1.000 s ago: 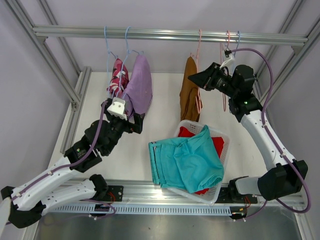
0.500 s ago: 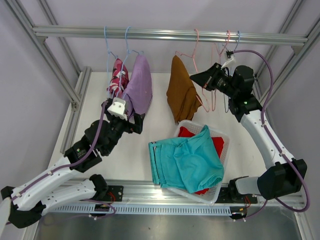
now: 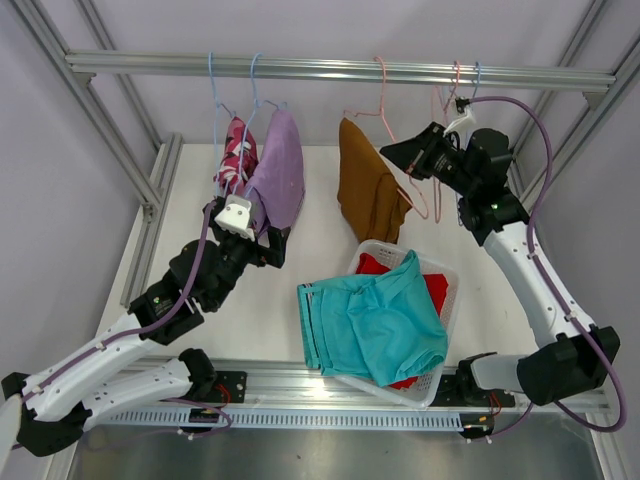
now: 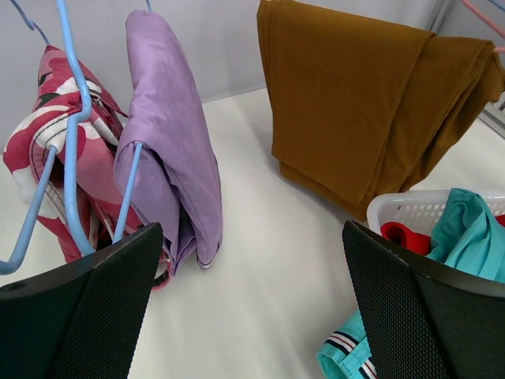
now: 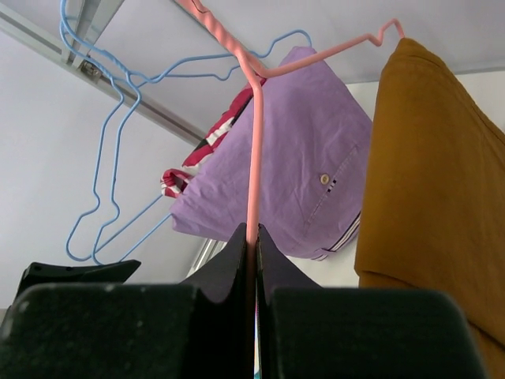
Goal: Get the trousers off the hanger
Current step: Pick up the hanger from the clothesline.
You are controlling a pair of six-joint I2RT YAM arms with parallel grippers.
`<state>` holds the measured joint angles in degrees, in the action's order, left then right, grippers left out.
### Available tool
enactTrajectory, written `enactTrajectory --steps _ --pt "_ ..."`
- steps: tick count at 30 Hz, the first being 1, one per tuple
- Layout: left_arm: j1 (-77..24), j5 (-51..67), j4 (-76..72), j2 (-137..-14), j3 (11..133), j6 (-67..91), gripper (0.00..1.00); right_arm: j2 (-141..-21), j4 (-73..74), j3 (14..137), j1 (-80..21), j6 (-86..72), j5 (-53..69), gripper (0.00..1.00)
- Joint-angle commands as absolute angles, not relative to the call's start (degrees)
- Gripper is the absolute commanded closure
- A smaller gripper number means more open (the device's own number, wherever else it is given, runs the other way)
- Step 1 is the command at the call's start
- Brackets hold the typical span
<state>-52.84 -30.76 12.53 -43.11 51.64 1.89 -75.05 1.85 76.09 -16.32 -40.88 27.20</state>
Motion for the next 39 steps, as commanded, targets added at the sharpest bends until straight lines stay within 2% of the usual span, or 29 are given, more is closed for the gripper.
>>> enactTrajectory --steps 1,23,32,39 --pt "-52.3 -29.6 11.6 -42.6 52.3 0.9 0.01 -70.0 -5.4 82.4 -17.4 -38.9 25.1 1.00" --pt "-52.2 -29.7 11.5 -42.8 51.7 0.8 0.01 -70.7 -0.2 93.9 -19.9 -37.8 17.8 1.00" --pt "-52.3 -29.8 11.4 -42.5 52.1 0.5 0.01 -66.0 13.1 96.0 -28.2 -31.5 0.7 1.00" --pt "-52.4 -29.8 11.2 -42.1 51.9 0.6 0.00 -59.3 14.9 91.8 -38.8 -27.7 -14.8 1.00"
